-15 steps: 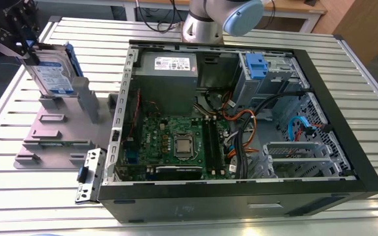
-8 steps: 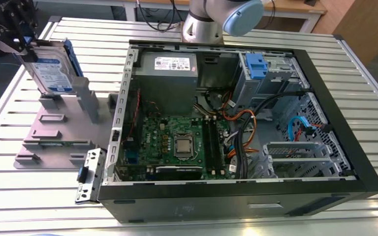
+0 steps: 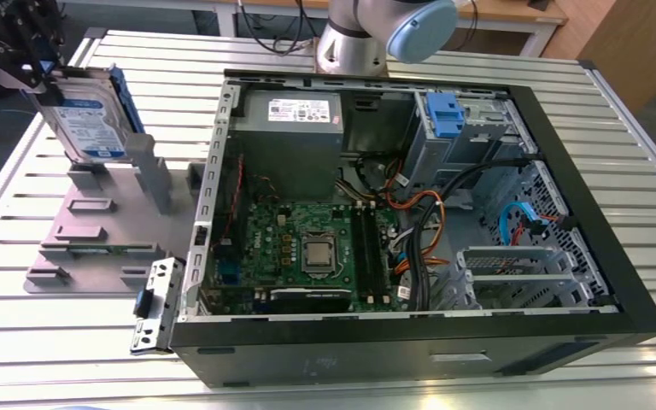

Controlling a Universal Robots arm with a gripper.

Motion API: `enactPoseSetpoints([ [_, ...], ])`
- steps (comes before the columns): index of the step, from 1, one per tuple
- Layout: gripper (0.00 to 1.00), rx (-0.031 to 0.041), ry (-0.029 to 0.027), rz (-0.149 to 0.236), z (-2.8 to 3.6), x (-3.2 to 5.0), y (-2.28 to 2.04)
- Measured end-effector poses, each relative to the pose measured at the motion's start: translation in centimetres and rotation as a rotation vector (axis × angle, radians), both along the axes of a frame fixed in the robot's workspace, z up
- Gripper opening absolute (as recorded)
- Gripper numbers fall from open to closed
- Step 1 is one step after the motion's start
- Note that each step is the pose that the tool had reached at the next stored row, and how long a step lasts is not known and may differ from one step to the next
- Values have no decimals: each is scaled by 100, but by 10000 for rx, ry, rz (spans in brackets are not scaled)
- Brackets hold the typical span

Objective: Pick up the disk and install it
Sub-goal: 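Pick up the disk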

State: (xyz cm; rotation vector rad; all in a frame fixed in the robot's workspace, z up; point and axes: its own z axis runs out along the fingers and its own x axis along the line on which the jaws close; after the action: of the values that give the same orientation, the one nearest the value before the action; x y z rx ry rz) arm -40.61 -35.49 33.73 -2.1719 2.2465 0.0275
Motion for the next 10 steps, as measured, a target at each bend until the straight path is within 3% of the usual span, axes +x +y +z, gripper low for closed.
enactPoseSetpoints([
  [10, 36, -1, 1, 0, 18, 0, 0],
])
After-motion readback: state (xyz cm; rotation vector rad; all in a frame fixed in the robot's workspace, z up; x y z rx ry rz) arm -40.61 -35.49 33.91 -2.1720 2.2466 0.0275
